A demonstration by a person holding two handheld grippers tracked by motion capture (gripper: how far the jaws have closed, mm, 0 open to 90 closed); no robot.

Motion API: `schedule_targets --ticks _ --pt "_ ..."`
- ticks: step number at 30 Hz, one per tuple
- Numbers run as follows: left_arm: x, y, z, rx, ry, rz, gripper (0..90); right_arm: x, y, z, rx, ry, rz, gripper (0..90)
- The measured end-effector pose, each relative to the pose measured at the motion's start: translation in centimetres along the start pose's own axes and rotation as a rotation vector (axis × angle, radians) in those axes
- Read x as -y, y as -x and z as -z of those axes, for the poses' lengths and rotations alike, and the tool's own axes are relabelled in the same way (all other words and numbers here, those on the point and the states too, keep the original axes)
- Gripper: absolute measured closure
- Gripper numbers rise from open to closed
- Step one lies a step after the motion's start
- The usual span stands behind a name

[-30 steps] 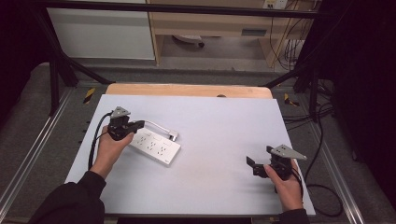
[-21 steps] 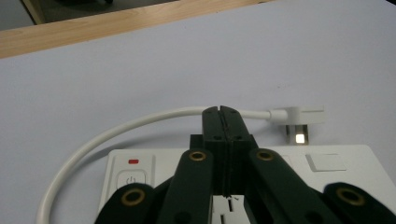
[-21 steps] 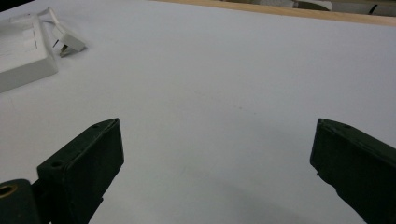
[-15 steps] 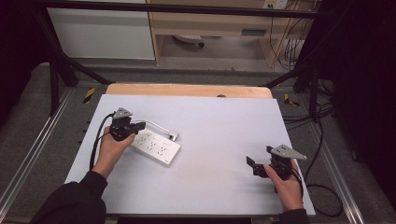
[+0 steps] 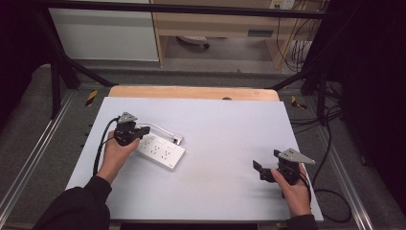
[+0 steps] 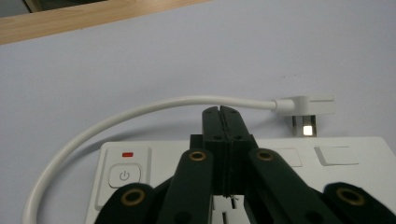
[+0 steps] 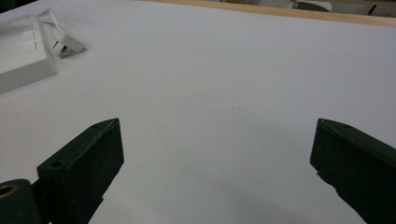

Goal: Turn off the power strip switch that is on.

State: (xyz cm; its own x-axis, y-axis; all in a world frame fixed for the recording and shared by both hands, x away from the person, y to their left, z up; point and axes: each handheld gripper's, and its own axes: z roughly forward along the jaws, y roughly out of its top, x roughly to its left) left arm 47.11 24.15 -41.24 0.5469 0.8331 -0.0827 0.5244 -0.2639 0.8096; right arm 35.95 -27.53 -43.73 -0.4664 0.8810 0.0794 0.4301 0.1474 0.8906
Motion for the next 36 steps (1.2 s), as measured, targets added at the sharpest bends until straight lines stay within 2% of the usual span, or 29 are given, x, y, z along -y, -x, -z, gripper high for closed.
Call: schedule_targets --ticks 23,36 --pt "1.0 0.6 -1.4 0.005 -0.041 -0.023 90.0 0.0 0.0 0.0 0.0 0.0 0.001 3.3" --pt "1.1 1.0 -1.8 0.013 -0.042 -0.023 90.0 0.0 0.0 0.0 0.0 -0.001 -0.001 3.3"
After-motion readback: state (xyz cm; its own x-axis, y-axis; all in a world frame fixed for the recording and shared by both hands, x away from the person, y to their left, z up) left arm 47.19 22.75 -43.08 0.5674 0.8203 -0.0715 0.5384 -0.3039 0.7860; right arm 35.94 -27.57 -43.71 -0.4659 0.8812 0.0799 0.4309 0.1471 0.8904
